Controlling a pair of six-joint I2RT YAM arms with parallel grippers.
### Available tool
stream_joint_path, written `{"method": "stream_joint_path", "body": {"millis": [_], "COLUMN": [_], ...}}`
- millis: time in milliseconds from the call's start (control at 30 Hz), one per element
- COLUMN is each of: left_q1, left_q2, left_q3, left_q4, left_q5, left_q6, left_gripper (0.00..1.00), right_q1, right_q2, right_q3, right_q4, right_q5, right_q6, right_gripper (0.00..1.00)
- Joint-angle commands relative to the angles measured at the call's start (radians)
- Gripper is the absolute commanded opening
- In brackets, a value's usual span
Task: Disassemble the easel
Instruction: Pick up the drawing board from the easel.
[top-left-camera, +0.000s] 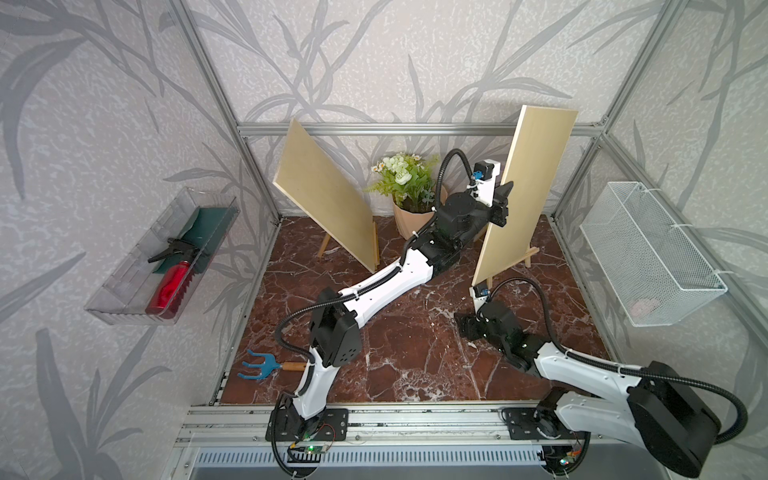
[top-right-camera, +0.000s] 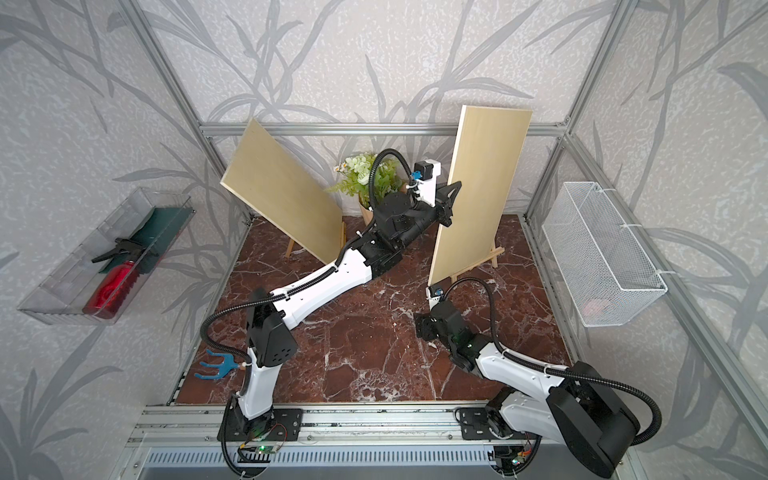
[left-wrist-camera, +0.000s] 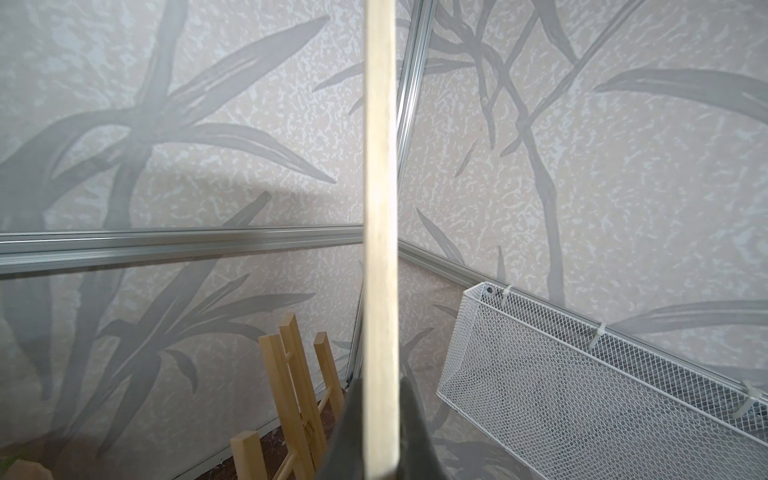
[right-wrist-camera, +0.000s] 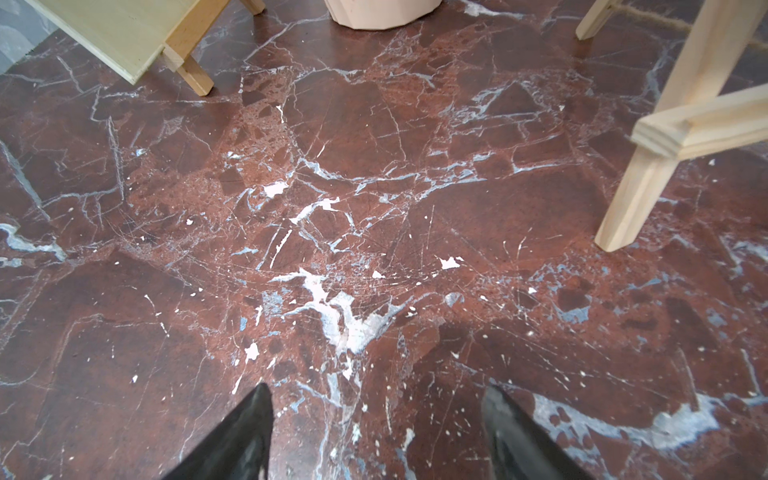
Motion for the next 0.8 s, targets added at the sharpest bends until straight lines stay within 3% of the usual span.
{"method": "stream_joint_path", "body": {"millis": [0, 767], "left_q1": [-0.015, -0.019], "left_q2": [-0.15, -0.359], "left_q3": [0.097, -0.067], "left_q4": [0.261, 0.26], "left_q5": [0.017, -0.002], "left_q6": [-0.05, -0.058], "left_gripper": [0.0, 0.0], "right_q1": [-0.004, -0.003], "right_q2": [0.003, -0.046], "right_q3": [0.026, 0.011], "right_q4": [0.009, 0.022], "right_q5": [0.009, -0.029], "right_q6": [-0.005, -0.016], "right_gripper": [0.79, 0.79]}}
